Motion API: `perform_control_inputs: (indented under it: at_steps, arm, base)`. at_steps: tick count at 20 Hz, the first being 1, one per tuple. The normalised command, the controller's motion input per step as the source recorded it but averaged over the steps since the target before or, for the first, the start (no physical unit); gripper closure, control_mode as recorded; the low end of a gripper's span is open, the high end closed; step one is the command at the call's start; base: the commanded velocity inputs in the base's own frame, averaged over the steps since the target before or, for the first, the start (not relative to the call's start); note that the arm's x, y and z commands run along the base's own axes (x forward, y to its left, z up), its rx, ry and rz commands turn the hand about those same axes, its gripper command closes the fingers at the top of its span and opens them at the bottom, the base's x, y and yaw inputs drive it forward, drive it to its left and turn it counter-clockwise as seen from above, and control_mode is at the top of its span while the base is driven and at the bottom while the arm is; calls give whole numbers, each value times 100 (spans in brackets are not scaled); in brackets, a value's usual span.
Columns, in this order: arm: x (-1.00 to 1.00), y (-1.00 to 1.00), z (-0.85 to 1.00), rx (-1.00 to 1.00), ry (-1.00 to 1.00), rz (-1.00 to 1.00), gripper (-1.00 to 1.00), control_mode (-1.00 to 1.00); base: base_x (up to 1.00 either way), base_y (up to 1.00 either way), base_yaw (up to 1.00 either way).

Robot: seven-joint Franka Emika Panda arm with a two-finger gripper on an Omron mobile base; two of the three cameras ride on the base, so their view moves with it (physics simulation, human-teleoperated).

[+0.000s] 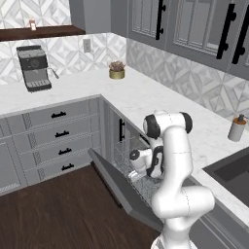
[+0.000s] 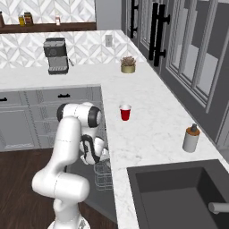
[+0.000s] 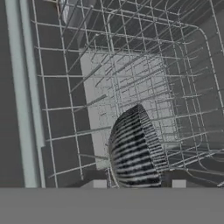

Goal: Pick up the cup and bowl from the counter, place them in the dishwasher, and close the dishwasher door.

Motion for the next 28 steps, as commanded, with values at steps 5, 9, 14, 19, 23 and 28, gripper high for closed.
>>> perform_control_inputs:
  at_steps: [5, 9, 14, 19, 23, 28]
  arm:
    - [-22, 38, 12, 0, 0, -9, -100, -100]
    - [-8, 39, 100, -8, -17, -5, -100, -100]
    - [-4, 53, 100, -17, -26, -1, -100, -100]
    - [0, 18, 100, -22, -31, 0, -100, -100]
    - [0, 0, 100, -29, -22, 0, -100, -100]
    - [4, 2, 100, -27, -11, 0, -100, -100]
  base:
    - [0, 0, 0]
    - [0, 0, 0]
    - [0, 0, 0]
    - [0, 0, 0]
    - [0, 0, 0]
    - [0, 0, 0]
